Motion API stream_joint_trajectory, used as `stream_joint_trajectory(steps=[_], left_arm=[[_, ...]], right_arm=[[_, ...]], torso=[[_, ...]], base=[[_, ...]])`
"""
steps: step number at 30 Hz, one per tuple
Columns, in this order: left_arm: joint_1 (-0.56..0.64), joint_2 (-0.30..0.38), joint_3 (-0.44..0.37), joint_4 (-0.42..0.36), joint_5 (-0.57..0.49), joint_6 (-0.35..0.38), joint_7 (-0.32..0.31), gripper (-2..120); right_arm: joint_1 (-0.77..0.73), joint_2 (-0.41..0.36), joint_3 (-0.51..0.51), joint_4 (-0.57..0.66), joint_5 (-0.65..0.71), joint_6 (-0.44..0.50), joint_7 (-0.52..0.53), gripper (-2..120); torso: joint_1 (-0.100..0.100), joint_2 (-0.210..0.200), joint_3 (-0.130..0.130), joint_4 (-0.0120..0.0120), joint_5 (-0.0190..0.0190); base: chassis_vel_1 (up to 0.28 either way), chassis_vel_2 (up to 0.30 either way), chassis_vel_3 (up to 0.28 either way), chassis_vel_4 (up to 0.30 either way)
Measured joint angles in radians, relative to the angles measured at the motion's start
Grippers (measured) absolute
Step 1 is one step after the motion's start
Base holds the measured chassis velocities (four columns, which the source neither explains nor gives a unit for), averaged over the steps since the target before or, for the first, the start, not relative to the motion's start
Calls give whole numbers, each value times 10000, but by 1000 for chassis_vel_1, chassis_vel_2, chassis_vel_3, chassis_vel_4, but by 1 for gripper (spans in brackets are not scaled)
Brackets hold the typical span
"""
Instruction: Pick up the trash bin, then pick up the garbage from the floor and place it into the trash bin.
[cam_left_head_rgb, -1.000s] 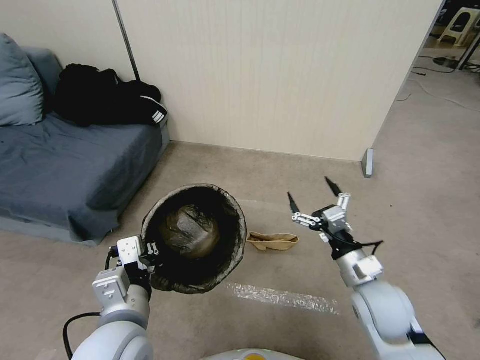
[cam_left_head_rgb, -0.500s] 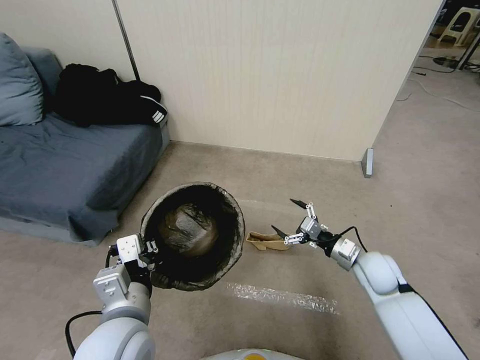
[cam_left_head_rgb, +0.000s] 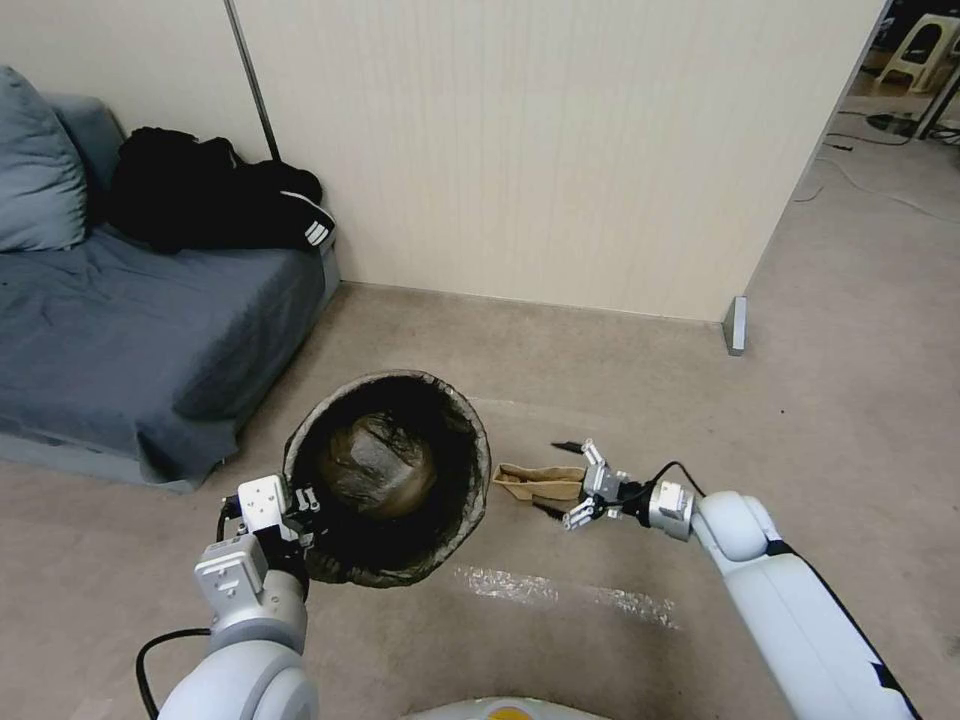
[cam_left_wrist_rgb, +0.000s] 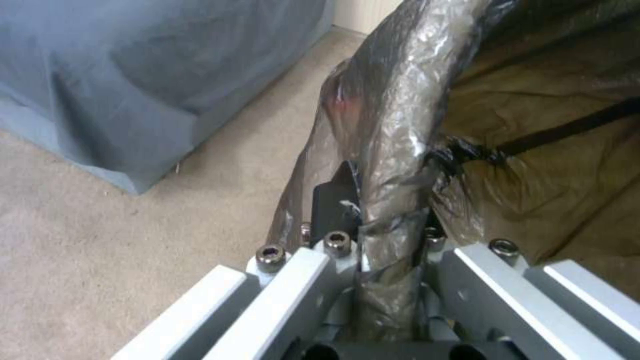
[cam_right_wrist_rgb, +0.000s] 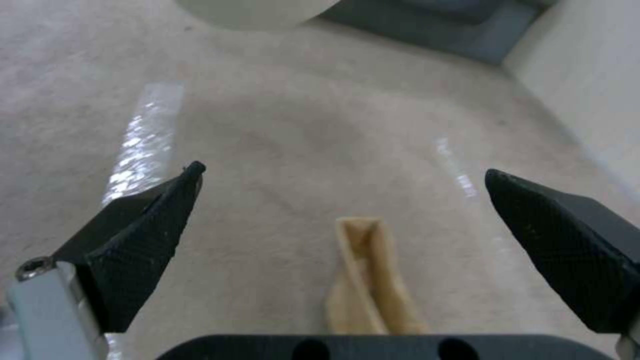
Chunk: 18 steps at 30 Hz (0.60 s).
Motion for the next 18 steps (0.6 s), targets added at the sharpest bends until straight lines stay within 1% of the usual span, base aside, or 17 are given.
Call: stream_joint_trajectory(steps=[3, 4, 6, 7, 9, 10, 13, 14, 17, 18], left_arm=[[-17, -52, 92, 66, 57, -23, -8, 0], [-17, -52, 92, 66, 57, -23, -8, 0], [-29, -66, 120, 100, 82, -28, -12, 0], [-29, -66, 120, 100, 82, -28, -12, 0], [-29, -77, 126, 117, 101, -35, -15, 0], [-29, -77, 126, 117, 101, -35, -15, 0], [48, -101, 172, 128, 166, -83, -16, 0], [48, -101, 172, 128, 166, -83, -16, 0], [124, -116, 182, 128, 215, -126, -19, 0], [124, -116, 182, 128, 215, -126, -19, 0]], right_arm=[[142, 300, -3, -453, -311, -11, -378, 100], [142, 300, -3, -453, -311, -11, -378, 100], [315, 500, 32, -988, -779, 87, -453, 100], [315, 500, 32, -988, -779, 87, -453, 100], [593, 666, 69, -1690, -1111, 251, -353, 100], [593, 666, 69, -1690, -1111, 251, -353, 100], [1110, 870, 82, -2617, -1422, 415, -113, 100], [1110, 870, 82, -2617, -1422, 415, -113, 100], [1647, 1024, 92, -3447, -1706, 533, 201, 100], [1647, 1024, 92, -3447, -1706, 533, 201, 100]], torso=[[0, 0, 0, 0, -2], [0, 0, 0, 0, -2], [0, 0, -1, -1, -2], [0, 0, -1, -1, -2], [0, 0, 0, -1, -2], [0, 0, 0, -1, -2], [-1, 0, 0, 0, -2], [-1, 0, 0, 0, -2], [-1, 0, 0, 1, -2], [-1, 0, 0, 1, -2]], base=[[0, 0, 0, 0], [0, 0, 0, 0], [0, 0, 0, 0], [0, 0, 0, 0], [0, 0, 0, 0], [0, 0, 0, 0], [0, 0, 0, 0], [0, 0, 0, 0], [0, 0, 0, 0], [0, 0, 0, 0]])
